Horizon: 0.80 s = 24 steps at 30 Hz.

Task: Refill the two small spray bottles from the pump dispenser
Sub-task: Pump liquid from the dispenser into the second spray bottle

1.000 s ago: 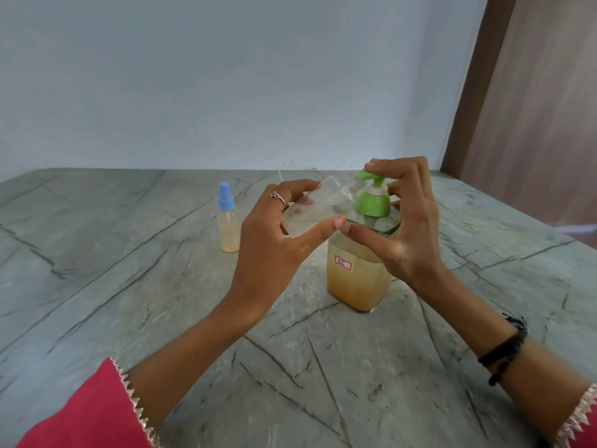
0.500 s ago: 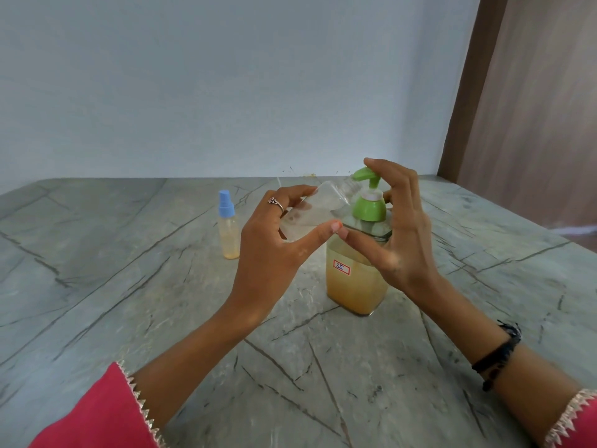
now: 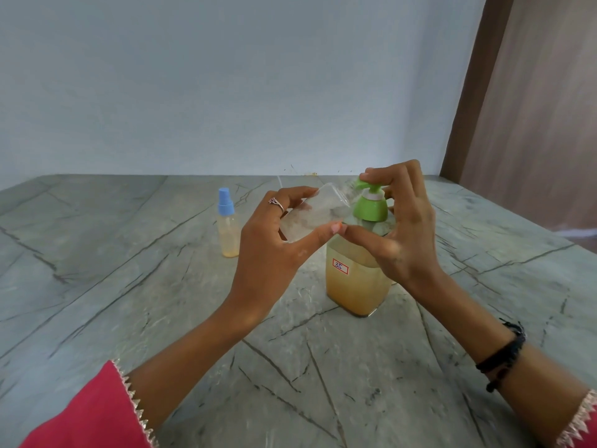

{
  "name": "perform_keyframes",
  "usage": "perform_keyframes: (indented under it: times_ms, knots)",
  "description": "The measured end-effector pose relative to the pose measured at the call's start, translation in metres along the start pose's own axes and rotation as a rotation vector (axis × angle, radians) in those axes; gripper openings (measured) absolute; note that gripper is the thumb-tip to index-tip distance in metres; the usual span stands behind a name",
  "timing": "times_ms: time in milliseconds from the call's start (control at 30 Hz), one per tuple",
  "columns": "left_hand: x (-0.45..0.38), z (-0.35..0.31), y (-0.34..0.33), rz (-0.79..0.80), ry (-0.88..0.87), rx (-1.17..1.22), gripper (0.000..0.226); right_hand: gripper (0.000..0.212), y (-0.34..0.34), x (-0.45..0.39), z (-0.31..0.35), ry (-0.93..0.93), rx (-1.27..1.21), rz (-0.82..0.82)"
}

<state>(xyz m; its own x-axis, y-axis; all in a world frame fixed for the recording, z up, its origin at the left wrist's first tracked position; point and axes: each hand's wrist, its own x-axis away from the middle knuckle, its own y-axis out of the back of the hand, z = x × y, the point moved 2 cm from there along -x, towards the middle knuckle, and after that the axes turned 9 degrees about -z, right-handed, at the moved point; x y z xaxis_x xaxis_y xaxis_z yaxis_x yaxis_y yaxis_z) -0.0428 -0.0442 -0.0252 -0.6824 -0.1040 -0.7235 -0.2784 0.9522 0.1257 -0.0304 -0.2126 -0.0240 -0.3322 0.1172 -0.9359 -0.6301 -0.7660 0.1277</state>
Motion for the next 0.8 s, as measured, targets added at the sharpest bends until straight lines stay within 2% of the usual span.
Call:
perform_keyframes:
  times_ms: [533,800]
  knots:
    - [-0.0009,-0.0015,0.0003,0.002,-0.011,0.006,0.04,0.079,0.0043,0.0055,0.003,0.08,0.089,0.08]
    - [0.0011,-0.0031,0.0001,-0.003,0.016,0.023,0.044,0.064,0.0024,0.0038,0.0034,0.047,0.055,0.045]
